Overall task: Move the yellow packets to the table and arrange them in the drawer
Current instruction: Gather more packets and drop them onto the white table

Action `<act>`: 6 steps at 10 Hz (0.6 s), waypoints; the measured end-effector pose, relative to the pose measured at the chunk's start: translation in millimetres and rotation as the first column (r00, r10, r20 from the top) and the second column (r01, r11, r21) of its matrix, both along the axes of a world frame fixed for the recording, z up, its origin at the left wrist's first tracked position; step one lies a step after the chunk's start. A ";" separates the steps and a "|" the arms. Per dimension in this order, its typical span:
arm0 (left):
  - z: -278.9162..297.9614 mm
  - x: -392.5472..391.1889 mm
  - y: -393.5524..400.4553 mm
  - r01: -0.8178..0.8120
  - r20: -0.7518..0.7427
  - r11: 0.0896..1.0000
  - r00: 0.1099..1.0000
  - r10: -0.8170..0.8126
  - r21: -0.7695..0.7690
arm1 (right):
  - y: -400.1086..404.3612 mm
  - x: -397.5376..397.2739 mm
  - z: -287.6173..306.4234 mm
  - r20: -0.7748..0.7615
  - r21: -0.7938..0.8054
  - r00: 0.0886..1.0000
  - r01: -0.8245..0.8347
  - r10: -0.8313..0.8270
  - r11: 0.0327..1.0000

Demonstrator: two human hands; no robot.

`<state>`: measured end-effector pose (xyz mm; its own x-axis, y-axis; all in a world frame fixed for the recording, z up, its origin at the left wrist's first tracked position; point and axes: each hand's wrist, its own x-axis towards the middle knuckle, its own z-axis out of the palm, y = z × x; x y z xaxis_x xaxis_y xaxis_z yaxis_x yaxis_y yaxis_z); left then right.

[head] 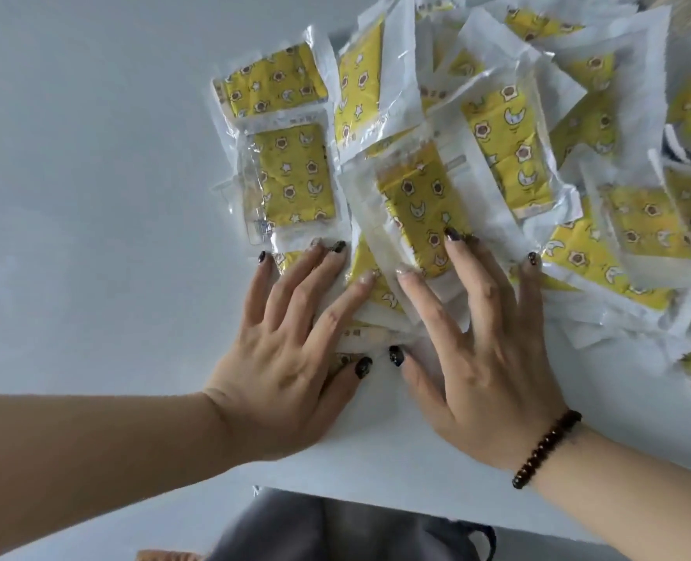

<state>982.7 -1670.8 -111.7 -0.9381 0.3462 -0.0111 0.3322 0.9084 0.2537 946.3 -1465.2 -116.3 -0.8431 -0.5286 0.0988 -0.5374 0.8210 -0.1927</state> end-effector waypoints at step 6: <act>-34.0 3.0 -4.0 -0.015 -0.203 1.000 0.979 0.012 -0.010 | 1.6 7.0 -17.2 -0.090 -0.074 0.996 0.018 -0.025 0.997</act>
<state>985.7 -1674.9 -145.6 -0.9258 0.3345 0.1763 0.3636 0.9155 0.1722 953.4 -1463.6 -133.5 -0.8401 -0.4989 0.2131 -0.5376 0.8182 -0.2039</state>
